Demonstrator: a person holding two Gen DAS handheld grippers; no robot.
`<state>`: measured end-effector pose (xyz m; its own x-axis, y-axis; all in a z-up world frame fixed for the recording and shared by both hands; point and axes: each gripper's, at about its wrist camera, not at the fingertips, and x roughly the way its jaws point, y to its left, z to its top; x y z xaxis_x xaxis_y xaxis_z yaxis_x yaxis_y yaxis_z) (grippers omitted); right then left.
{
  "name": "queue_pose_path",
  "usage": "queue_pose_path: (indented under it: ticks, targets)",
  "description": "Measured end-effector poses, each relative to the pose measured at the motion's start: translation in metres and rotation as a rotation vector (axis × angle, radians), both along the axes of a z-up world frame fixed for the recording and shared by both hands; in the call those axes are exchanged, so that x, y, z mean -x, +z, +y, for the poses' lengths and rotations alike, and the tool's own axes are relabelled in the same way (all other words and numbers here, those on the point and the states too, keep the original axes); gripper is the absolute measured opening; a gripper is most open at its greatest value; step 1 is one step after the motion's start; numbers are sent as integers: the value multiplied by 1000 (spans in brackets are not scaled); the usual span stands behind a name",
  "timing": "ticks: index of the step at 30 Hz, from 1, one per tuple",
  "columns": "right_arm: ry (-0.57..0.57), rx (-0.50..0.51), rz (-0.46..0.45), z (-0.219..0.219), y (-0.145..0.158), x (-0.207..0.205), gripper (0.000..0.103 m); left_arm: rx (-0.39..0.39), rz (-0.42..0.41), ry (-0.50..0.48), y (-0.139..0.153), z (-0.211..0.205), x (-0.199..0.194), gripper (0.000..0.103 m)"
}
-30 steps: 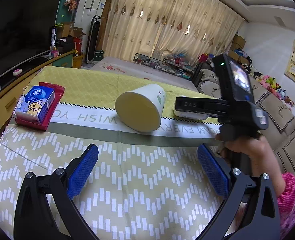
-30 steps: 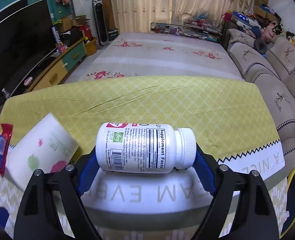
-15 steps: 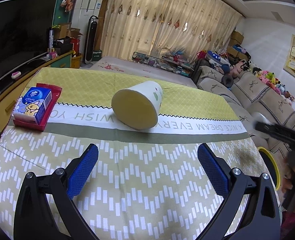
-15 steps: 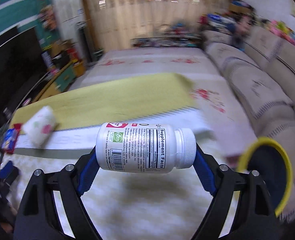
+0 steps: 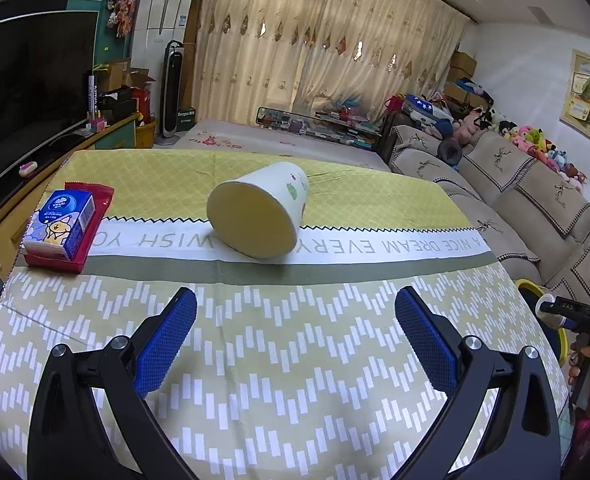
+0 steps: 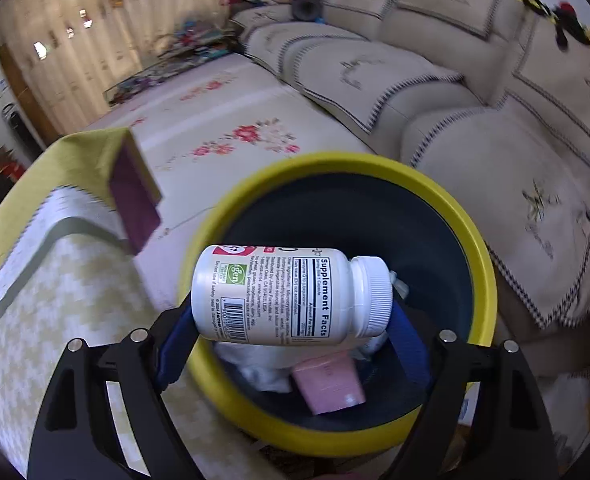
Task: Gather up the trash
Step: 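Carry the supplement bottle over the bin and open the right gripper, then grasp the rim of the white paper cup with the left gripper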
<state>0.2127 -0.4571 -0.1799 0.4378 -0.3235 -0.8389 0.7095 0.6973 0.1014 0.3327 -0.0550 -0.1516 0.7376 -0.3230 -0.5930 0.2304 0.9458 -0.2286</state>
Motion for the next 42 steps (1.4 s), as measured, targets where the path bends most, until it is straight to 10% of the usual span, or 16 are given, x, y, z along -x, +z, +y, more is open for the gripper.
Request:
queue_pose_path:
  ticks: [22,42]
  targets:
    - [92,96,-188,46,72,43,85,-89,18,-42,33,-19,-15,95]
    - [126,55,-214,48,69,43,85,-156,138,-13,5,-33,-89,33]
